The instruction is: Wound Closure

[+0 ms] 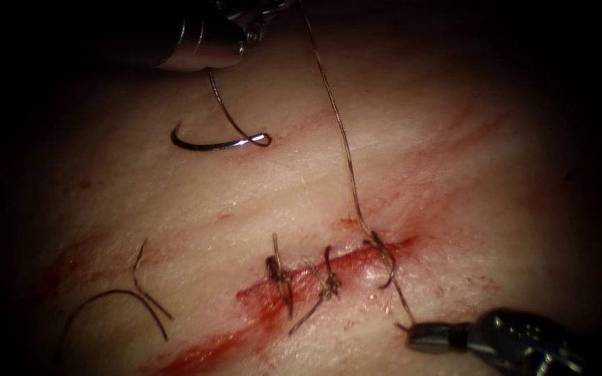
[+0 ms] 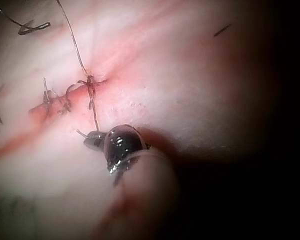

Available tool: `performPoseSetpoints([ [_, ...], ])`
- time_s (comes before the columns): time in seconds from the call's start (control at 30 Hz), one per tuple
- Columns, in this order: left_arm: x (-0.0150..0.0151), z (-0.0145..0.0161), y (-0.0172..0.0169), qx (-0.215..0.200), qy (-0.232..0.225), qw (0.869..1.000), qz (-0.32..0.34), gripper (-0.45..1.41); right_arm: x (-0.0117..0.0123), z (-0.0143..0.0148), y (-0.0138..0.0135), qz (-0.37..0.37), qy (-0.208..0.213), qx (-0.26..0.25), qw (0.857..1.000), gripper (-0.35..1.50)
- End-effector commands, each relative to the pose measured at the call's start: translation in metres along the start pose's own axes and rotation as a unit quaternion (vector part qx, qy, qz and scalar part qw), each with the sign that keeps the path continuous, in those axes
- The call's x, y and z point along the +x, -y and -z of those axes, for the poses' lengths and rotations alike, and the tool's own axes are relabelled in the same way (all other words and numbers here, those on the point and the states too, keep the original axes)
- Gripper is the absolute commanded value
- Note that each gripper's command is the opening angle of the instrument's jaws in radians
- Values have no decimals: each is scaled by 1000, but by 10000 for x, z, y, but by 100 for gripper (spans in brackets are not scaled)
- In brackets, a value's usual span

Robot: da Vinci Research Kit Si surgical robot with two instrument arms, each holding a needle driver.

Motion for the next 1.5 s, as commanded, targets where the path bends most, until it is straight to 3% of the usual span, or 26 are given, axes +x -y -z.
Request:
performPoseSetpoints([
  [0.03, -1, -7, 8, 1, -1, 1000, 0, -45, -5, -20, 14, 1, -1, 11, 1000, -35],
  [0.23, 10, -24, 39, 22, -2, 1000, -7, -45, -9, -42, 35, 16, 6, 33, 999, -35],
  [0.67, 4, -81, 84, 57, 24, 996, -58, -45, -18, -44, 61, 26, 38, 75, 996, -35],
  [1.0, 4, -85, 88, 53, 23, 996, -65, -45, -20, -44, 64, 22, 44, 78, 996, -35],
  [1.23, -4, -82, 80, 45, 28, 996, -66, -45, -14, -41, 54, 19, 36, 60, 997, -35],
  [1.5, -25, -60, 23, 9, 36, 998, -60, -45, -3, -29, 34, 8, 41, 37, 998, -35],
])
